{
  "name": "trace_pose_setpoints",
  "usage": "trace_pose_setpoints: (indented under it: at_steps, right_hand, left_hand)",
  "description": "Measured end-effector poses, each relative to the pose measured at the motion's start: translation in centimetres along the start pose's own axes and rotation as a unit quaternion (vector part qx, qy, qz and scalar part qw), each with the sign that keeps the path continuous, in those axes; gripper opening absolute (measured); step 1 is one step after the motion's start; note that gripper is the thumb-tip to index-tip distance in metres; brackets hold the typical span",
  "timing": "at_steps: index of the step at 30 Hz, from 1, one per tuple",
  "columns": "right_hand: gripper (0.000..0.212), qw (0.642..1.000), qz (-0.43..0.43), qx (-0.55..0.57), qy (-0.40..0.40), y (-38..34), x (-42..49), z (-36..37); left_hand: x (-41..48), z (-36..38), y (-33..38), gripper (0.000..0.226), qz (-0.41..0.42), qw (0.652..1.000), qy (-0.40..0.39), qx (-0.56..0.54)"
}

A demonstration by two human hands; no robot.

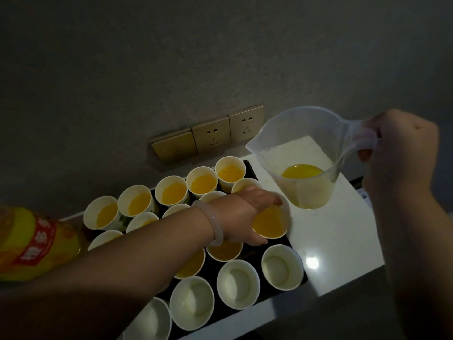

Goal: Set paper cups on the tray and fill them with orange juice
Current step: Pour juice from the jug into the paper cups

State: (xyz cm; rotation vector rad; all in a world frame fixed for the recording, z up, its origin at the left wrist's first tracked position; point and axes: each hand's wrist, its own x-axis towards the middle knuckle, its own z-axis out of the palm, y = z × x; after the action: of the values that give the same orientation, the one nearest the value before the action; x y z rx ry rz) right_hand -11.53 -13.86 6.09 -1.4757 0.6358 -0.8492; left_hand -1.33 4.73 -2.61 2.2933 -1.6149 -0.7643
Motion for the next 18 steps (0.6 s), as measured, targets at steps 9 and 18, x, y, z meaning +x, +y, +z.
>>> trace_pose_setpoints:
  at_steps: [9, 18]
  right_hand:
    - [0.013, 0.999, -0.030, 0.024, 0.037, 0.6, -0.1, 1.1]
    - [0.033, 0.996, -0.003, 0.075, 0.050, 1.1, 0.2, 1.3]
  left_hand:
    - [0.7, -0.2, 0.0, 0.077, 0.077, 0.986, -0.030, 0.146]
    - [1.0, 0.6, -1.3, 0.077, 0.120, 0.964, -0.026, 0.236]
